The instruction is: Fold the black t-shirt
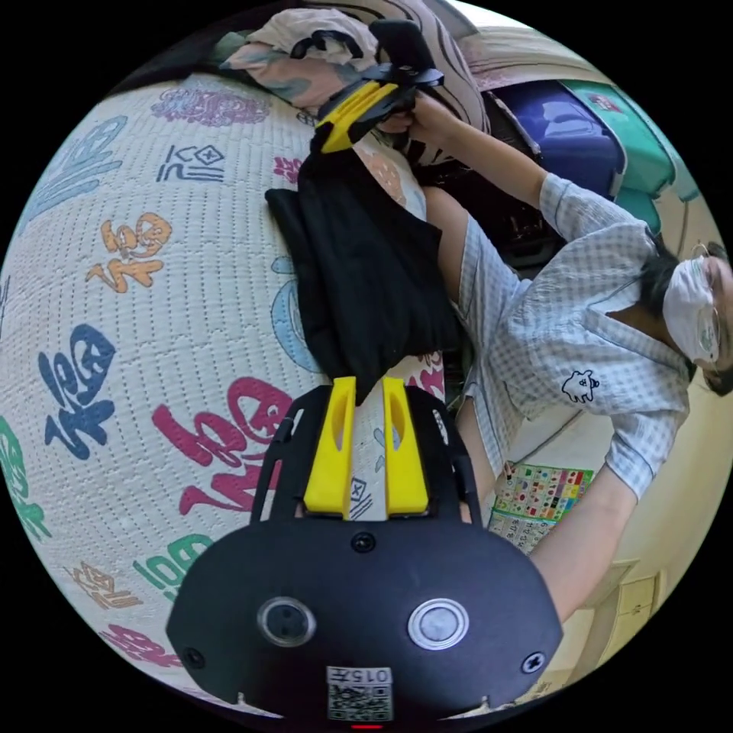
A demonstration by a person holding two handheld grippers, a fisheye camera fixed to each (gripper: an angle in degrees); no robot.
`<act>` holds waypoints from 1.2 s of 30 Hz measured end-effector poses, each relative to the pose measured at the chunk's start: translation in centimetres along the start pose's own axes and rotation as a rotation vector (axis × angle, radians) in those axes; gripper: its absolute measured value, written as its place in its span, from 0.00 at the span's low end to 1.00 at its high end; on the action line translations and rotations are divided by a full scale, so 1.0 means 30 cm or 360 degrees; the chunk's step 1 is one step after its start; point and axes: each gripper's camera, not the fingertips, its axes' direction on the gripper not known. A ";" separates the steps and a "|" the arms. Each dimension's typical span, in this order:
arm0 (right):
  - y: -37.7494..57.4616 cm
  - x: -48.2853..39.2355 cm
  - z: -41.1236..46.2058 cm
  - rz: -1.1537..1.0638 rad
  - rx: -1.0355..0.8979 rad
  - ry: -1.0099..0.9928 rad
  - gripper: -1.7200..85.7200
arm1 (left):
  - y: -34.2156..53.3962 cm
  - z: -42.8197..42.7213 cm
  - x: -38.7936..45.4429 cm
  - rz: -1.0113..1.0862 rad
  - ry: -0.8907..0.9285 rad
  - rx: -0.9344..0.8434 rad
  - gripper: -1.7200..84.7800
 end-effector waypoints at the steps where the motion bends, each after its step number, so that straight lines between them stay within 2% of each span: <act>1: 0.007 0.001 -0.020 -0.0049 0.0020 -0.0082 0.03 | 0.014 -0.010 -0.005 -0.0002 -0.0004 0.0047 0.10; 3: 0.013 -0.003 -0.041 -0.0111 0.0047 -0.0199 0.03 | 0.071 -0.059 -0.023 -0.0025 0.0001 0.0320 0.12; 5: 0.005 -0.013 -0.044 -0.0179 0.0042 -0.0308 0.03 | 0.102 -0.054 -0.021 0.0003 -0.0075 0.0425 0.12; 7: -0.010 -0.014 -0.039 -0.0204 0.0042 -0.0365 0.03 | 0.123 -0.004 -0.043 -0.0029 -0.0154 0.0337 0.11; 10: -0.031 0.016 -0.027 -0.0148 0.0028 -0.0402 0.03 | 0.184 0.058 -0.093 -0.0015 0.0030 0.0262 0.04; 13: -0.041 0.057 -0.005 -0.0020 -0.0056 -0.0230 0.05 | 0.305 0.029 -0.101 0.0027 0.0079 0.0357 0.02; 17: -0.063 0.104 0.058 0.0087 -0.0278 0.0009 0.10 | 0.468 0.007 -0.146 -0.0102 0.0061 0.0449 0.02; 19: -0.062 0.109 0.057 0.0065 -0.0281 0.0011 0.11 | 0.521 0.004 -0.157 -0.0177 0.0061 0.0439 0.05; 22: -0.051 0.124 0.045 0.0015 -0.0288 -0.0076 0.15 | 0.653 0.003 -0.151 -0.0352 0.0048 0.0661 0.14; 27: -0.045 0.201 0.072 -0.0064 -0.0352 -0.0533 0.13 | 0.818 0.129 -0.178 -0.0639 0.0171 0.1197 0.18; 29: -0.047 0.233 0.121 -0.0063 -0.0389 -0.0698 0.10 | 0.845 0.156 -0.197 -0.0669 0.0220 0.1430 0.16; 32: -0.033 0.245 0.114 -0.0025 -0.0346 -0.0680 0.07 | 0.894 0.156 -0.231 -0.0649 0.0318 0.1691 0.07; 34: -0.006 0.230 0.050 -0.0017 -0.0220 -0.0560 0.06 | 0.917 0.118 -0.231 -0.0570 0.0316 0.1723 0.05; 36: 0.035 0.220 -0.041 0.0020 -0.0030 -0.0525 0.06 | 0.930 0.038 -0.222 -0.0519 0.0188 0.1643 0.04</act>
